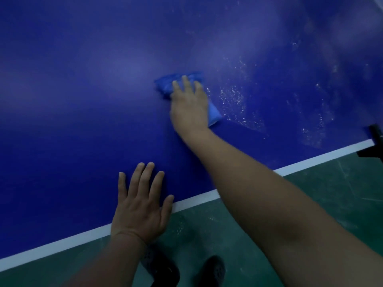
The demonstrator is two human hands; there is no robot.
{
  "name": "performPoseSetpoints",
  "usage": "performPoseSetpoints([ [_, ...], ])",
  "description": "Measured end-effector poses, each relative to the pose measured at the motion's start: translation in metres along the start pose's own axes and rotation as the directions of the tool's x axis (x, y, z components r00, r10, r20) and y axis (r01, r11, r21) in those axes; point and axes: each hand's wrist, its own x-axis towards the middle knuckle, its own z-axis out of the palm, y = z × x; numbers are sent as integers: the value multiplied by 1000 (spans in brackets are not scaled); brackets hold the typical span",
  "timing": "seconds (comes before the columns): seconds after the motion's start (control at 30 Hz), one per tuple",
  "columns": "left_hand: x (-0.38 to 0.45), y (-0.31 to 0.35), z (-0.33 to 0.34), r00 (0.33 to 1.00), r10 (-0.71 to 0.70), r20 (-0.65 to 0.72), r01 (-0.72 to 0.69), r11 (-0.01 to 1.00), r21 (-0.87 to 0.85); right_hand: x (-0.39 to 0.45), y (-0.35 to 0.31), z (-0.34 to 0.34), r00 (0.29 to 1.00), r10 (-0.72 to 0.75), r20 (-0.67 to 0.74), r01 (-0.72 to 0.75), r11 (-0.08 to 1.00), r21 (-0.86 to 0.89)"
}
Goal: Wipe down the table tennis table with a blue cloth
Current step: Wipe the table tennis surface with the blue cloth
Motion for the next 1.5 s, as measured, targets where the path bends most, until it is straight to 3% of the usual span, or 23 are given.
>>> performPoseSetpoints([
  [0.1, -1, 1, -2, 1000, -1, 5, 1, 1000, -6, -24, 89, -17, 970, 235, -55, -241, 963, -125],
  [0.2, 0, 1, -3, 1000, -6, 25, 6, 1000, -22, -93, 173, -35, 883, 458, -98, -468, 874, -133],
  [0.33, -1, 2, -4, 999, -9, 42, 10, 1000, -25, -108, 168, -31, 766, 630, -125, -640, 765, -72],
  [0.4, 0, 3, -4, 999, -16, 39, 17, 999, -29, -98, 124, -22, 844, 520, -132, -528, 849, -27],
  [0.47, 0, 3, -3, 999, -17, 32, 18, 1000, -26, -105, 73, -6, 967, 237, -88, -239, 971, -7],
  [0.53, 0, 4, -4, 1000, -15, 21, 16, 1000, -18, -125, 56, 0, 999, -50, -4, 50, 998, 37],
  [0.57, 0, 5, -4, 1000, -17, 18, 17, 1000, -18, -133, 70, -4, 994, -105, 6, 105, 994, 40],
  [0.6, 0, 5, -4, 1000, -22, 14, 22, 1000, -22, -136, 97, -9, 997, -77, -16, 77, 997, 29],
  [0.67, 0, 6, -5, 999, -35, 4, 35, 999, -35, -139, 164, -22, 983, 162, -83, -169, 982, -84],
  [0.77, 0, 6, -5, 999, -34, 4, 34, 999, -41, -141, 236, -40, 848, 529, -31, -521, 820, -239],
  [0.83, -1, 6, -5, 1000, -28, 7, 28, 999, -39, -137, 226, -39, 784, 612, -103, -620, 764, -177],
  [0.9, -1, 6, -4, 1000, -31, 5, 31, 999, -33, -134, 183, -32, 804, 572, -160, -588, 805, -76],
  [1.0, 0, 5, -2, 999, -32, -3, 32, 999, -22, -151, 106, -9, 974, 152, -168, -154, 988, -4],
  [1.07, 0, 5, -2, 1000, -26, -7, 26, 1000, -17, -169, 96, -5, 995, -76, -67, 76, 997, 3],
  [1.1, 0, 5, -2, 1000, -26, -8, 26, 999, -21, -170, 114, -9, 994, -91, -55, 90, 996, -12],
  [1.17, 0, 6, -3, 999, -34, -10, 34, 999, -34, -172, 169, -23, 985, 149, -90, -156, 985, -74],
  [1.23, -1, 6, -4, 999, -43, -7, 43, 998, -41, -181, 227, -41, 876, 474, -85, -481, 857, -182],
  [1.3, 0, 7, -5, 999, -41, -3, 41, 998, -46, -195, 261, -56, 759, 650, -50, -645, 738, -200],
  [1.33, 0, 6, -5, 999, -38, -4, 38, 998, -47, -198, 263, -63, 731, 680, -55, -677, 713, -181],
  [1.4, -1, 6, -5, 999, -40, -3, 40, 998, -51, -197, 249, -64, 745, 647, -163, -663, 745, -71],
  [1.5, -1, 7, -5, 999, -40, -11, 39, 998, -57, -181, 181, -51, 895, 358, -264, -371, 929, 3],
])
